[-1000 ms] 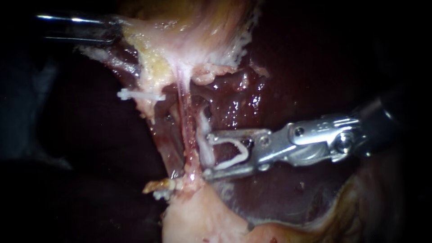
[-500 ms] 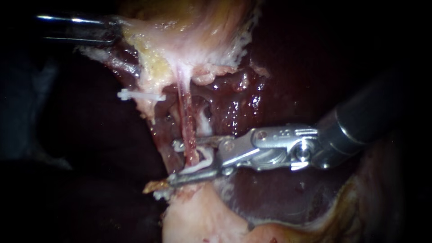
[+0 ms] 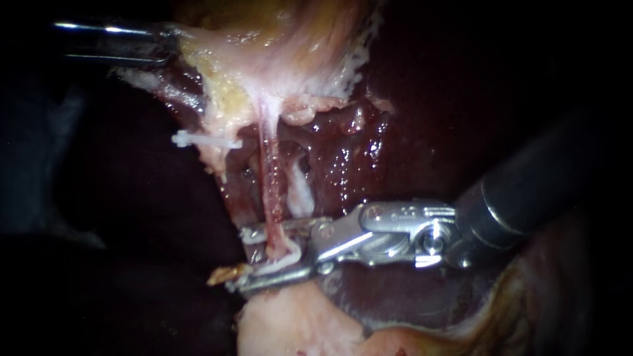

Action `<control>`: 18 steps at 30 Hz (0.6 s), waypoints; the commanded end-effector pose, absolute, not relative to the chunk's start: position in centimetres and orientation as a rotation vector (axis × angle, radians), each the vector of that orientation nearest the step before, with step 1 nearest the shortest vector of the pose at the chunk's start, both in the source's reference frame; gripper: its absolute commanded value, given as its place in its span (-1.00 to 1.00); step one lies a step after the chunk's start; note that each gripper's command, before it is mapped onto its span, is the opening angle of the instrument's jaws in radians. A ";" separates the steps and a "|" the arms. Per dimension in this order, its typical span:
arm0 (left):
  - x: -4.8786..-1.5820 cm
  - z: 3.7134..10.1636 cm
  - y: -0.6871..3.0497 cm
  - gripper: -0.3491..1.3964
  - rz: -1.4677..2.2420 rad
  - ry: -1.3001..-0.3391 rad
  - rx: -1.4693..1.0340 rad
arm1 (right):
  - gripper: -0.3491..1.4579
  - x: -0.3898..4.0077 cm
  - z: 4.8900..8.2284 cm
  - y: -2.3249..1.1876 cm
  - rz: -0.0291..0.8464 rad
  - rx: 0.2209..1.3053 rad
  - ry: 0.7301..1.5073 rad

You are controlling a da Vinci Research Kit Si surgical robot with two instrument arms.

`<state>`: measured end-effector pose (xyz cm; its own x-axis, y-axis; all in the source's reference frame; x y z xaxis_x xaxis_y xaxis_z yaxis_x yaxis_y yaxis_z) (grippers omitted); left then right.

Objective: Clipping first clip right tube

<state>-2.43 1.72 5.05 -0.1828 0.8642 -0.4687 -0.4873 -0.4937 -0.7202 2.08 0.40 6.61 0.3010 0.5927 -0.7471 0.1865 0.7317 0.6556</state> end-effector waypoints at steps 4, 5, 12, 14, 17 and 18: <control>-2.43 5.05 1.72 -1.00 1.823 -0.520 -1.102 | -0.08 2.08 6.50 0.35 0.303 0.761 1.282; -2.43 5.05 1.72 -1.00 1.823 -0.520 -1.102 | -0.08 2.08 6.45 0.33 0.300 0.763 1.285; -2.43 5.05 1.72 -1.00 1.823 -0.520 -1.102 | -0.11 2.12 6.24 0.20 0.265 0.824 1.306; -2.43 5.05 1.72 -1.00 1.823 -0.520 -1.102 | -0.12 2.11 6.23 0.19 0.261 0.842 1.303; -2.43 5.05 1.72 -1.00 1.823 -0.520 -1.102 | -0.14 2.10 6.24 0.20 0.244 0.863 1.303; -2.43 5.05 1.72 -1.00 1.823 -0.520 -1.102 | -0.16 2.10 6.24 0.20 0.250 0.863 1.300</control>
<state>-2.43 1.72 5.05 -0.1828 0.8643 -0.4686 -0.4876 -0.4936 -0.7202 2.11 0.21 6.24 0.2904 0.6128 -0.7350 0.2977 0.6722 0.6780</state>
